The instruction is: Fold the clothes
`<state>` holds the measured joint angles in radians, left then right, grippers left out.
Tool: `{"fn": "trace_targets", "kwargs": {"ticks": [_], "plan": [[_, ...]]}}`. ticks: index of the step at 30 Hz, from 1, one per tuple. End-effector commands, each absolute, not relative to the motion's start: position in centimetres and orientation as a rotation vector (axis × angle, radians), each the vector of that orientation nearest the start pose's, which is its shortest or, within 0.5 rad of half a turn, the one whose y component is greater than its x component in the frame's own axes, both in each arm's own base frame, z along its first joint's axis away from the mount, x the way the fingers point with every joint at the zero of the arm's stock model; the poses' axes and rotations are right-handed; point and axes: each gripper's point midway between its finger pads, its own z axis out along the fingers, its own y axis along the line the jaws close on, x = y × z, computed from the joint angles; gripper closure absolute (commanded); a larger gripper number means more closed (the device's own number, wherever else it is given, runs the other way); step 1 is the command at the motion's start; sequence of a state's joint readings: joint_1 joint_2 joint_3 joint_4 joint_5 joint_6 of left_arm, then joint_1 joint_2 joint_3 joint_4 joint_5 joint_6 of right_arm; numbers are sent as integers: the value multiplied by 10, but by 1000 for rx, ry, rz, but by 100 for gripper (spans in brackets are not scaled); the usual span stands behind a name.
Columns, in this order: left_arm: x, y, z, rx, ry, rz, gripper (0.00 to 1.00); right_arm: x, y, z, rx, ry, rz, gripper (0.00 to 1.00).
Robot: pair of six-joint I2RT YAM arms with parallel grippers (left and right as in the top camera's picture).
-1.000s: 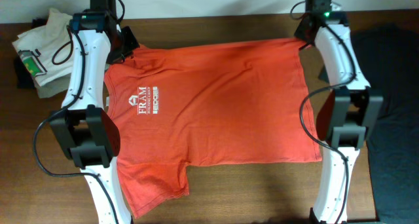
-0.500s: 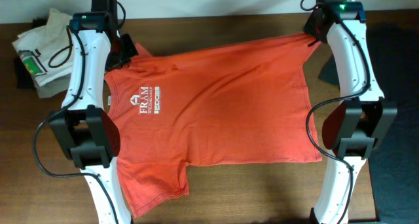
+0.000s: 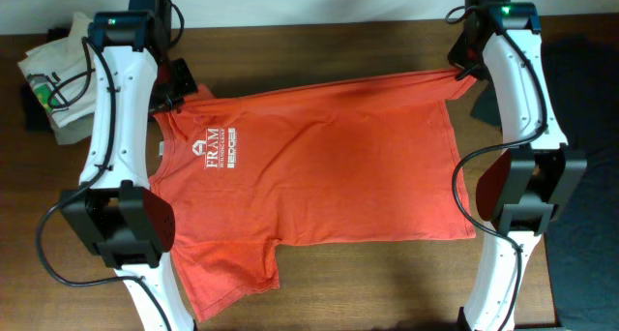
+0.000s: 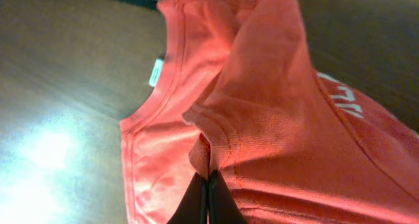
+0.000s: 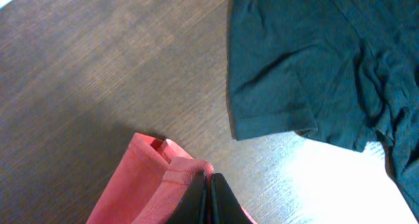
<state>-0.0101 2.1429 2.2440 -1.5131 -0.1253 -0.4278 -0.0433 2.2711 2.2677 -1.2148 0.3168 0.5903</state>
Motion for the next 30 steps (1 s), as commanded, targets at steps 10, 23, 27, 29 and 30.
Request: {"fn": "trace_targets", "kwargs": {"ticks": [10,23,27,29,30], "plan": [[391,33,91,-701,3087,347,99,464,-78,155,983,2704,-347,96],[353,21,51,-722,3240,307,99,410,-63,121,978,2972,-425,96],[342,21,44,-723,3276,325,99,409,-63,112,978,2981,-435,96],[335,21,38,-724,3296,336,99,405,-63,107,979,2996,-443,95],[332,21,36,-725,3305,340,99,403,-63,105,980,3004,-448,85]]}}
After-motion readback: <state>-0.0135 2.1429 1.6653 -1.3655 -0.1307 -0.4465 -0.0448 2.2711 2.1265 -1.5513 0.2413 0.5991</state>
